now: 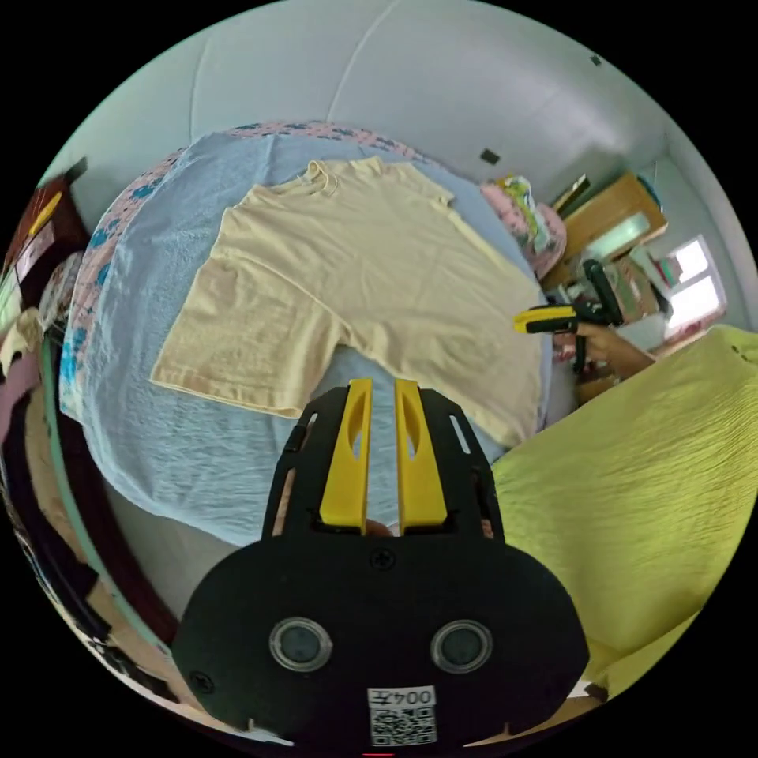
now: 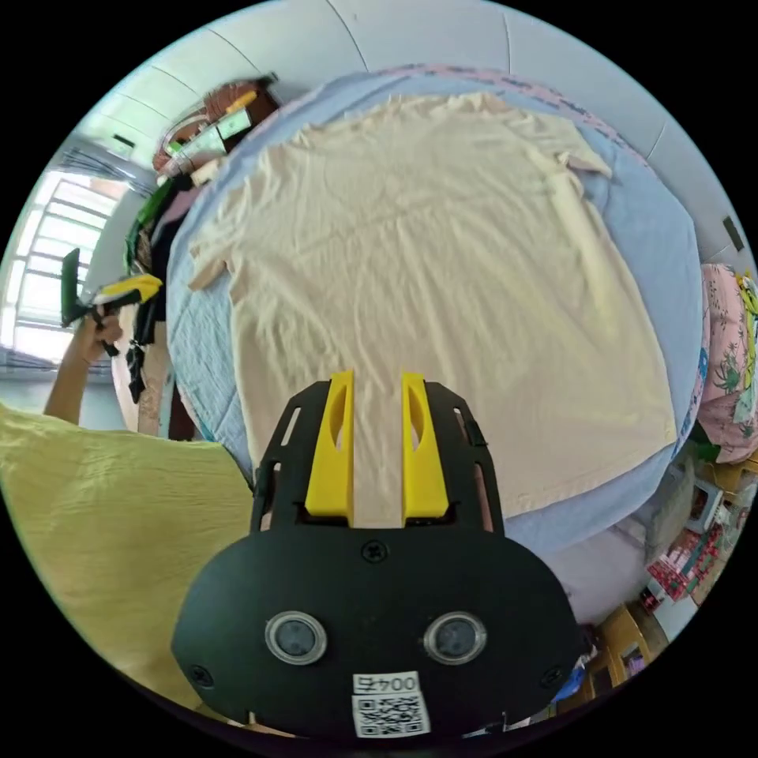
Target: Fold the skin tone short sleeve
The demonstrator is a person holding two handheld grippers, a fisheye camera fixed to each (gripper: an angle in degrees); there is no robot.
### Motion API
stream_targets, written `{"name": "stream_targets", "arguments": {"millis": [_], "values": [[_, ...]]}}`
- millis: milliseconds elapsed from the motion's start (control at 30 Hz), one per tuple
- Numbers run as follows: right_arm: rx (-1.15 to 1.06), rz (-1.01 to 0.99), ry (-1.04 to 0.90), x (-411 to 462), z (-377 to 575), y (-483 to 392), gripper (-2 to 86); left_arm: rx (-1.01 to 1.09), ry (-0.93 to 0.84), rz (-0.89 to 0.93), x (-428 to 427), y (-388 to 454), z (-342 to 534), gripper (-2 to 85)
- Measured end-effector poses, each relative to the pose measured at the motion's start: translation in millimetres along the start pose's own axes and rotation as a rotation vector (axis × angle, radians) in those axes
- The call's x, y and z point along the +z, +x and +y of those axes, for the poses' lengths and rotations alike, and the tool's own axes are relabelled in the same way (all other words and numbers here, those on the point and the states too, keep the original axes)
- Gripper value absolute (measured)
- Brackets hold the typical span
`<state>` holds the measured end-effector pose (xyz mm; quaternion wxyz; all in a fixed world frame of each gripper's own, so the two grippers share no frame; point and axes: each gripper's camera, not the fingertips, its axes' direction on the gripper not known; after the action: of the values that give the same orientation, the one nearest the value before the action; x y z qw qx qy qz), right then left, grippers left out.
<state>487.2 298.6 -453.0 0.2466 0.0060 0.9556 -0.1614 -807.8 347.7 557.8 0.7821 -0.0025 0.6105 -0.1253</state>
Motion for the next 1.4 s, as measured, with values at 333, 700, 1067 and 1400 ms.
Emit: {"name": "stream_targets", "arguments": {"millis": [333,700,1067,1400], "values": [[-0.092,-0.176,0.348,-51.2,43.5,178.5,13.4,-0.396,0.208,-0.088,62.3,144.7,59.5,6.1],[-0.017,-0.252,0.236,-43.2,45.8,344.4,4.3,-0.43,0.202,-0.18,122.8,244.5,30.0,8.0],[0.133,-0.375,0.277,-28.6,-8.4,437.5,10.0,-0.486,0.281,-0.101,182.5,189.1,-9.9,8.0],[0.461,-0.763,0.301,19.3,-120.2,592.8,10.3,-0.522,0.292,-0.14,218.3,184.4,-94.6,8.0]]}}
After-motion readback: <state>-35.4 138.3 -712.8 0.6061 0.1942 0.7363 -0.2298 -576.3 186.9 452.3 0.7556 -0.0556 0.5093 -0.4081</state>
